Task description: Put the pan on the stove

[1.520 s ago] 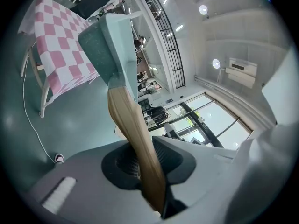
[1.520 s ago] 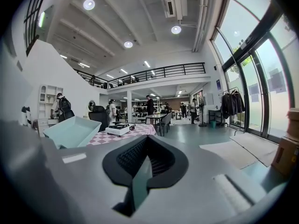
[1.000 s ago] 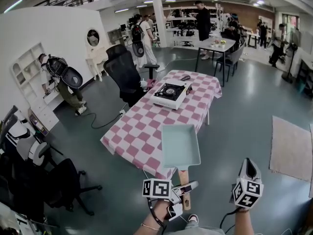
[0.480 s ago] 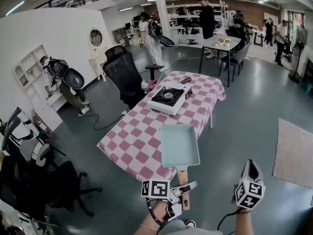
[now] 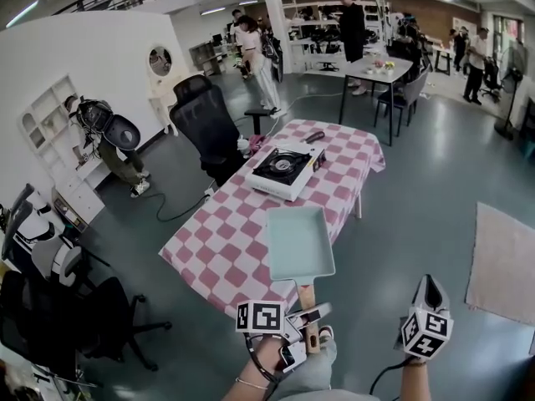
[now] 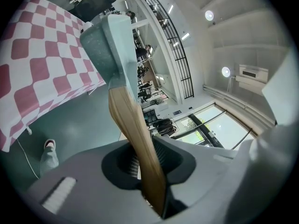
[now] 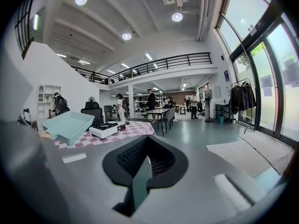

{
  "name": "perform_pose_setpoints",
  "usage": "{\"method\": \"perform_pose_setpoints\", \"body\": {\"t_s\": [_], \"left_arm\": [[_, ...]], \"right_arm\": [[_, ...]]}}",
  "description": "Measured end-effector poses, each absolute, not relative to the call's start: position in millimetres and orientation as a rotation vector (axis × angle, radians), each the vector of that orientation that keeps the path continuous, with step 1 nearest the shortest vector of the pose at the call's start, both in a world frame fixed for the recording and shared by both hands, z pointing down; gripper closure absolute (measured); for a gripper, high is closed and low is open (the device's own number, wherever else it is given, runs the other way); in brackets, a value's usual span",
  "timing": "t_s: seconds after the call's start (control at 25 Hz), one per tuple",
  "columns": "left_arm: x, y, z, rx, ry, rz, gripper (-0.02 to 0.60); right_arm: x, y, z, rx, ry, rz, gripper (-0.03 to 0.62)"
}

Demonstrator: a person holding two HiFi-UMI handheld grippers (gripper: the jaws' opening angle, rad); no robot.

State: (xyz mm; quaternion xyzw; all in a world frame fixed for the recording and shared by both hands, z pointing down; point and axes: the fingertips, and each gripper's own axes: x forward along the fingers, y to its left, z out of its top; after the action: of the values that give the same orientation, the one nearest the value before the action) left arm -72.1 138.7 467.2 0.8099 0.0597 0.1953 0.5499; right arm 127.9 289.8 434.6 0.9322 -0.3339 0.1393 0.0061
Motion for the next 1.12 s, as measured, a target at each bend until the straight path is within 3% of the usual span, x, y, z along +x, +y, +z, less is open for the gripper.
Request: {"method": "perform_pose_setpoints", "body": {"t_s": [1.12], "left_arm": [[94,-48,455,1.942,0.007,0.329,0.517]], "right_arm": [[322,84,420,2.813,-1.240,0.393,0.585]]}}
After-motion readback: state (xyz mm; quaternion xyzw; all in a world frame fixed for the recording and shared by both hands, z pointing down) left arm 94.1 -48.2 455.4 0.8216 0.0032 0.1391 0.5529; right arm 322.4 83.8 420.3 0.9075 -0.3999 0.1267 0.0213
